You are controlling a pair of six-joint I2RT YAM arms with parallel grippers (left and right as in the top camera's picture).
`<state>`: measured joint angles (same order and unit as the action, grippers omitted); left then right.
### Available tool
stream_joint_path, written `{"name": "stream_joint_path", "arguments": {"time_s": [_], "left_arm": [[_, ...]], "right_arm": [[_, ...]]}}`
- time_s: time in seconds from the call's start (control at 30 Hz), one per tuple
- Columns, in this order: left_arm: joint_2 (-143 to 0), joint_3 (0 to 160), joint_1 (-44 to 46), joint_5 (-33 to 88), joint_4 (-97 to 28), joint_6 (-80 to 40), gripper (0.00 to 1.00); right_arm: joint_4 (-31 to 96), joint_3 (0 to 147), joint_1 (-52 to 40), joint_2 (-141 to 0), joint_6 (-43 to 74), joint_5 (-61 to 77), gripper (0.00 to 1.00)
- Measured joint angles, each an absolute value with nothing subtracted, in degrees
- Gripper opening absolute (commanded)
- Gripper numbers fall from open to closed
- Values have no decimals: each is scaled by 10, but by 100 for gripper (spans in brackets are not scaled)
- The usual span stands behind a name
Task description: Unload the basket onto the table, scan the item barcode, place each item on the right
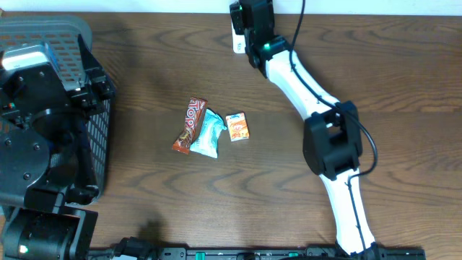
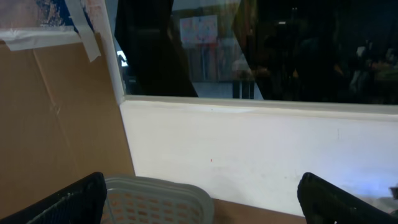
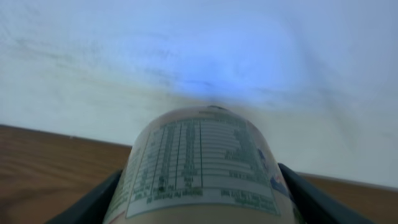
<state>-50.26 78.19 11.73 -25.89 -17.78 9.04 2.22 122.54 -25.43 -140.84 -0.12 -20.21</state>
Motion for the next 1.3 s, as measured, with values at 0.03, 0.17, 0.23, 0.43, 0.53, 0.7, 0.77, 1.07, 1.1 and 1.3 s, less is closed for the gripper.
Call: {"name": "stream_joint_path", "arguments": {"time_s": [0.03, 0.17, 0.23, 0.43, 0.53, 0.7, 0.77, 1.07, 1.1, 1.3], "left_arm": [[-503, 782, 117, -259, -178, 90, 98], [-505, 782, 117, -259, -178, 90, 98], [-507, 782, 117, -259, -179, 90, 98], [-517, 782, 117, -259, -179, 90, 98], [-523, 782, 117, -259, -180, 90, 98], [-525, 782, 117, -259, -178, 90, 98], [-524, 782, 117, -259, -178, 90, 98], [-520, 782, 117, -259, -178, 90, 98], [-520, 782, 117, -259, -178, 90, 98], [-520, 782, 117, -259, -177, 90, 98]], "right_arm": [[4, 1225, -254, -1418, -10, -203, 53], [-39, 1225, -254, -1447, -32, -213, 53], [-42, 1225, -254, -1456, -37, -220, 53], [-46, 1224, -254, -1463, -44, -230, 55], [-37, 1224, -254, -1463, -45, -232, 53], [56, 1223, -254, -1450, -47, -239, 59], [120, 1220, -254, -1429, -46, -240, 57], [478, 1219, -210, -1229, 54, -255, 51], [517, 1220, -192, -1206, 73, -256, 51], [689, 1227, -59, -1152, 156, -260, 52]]}}
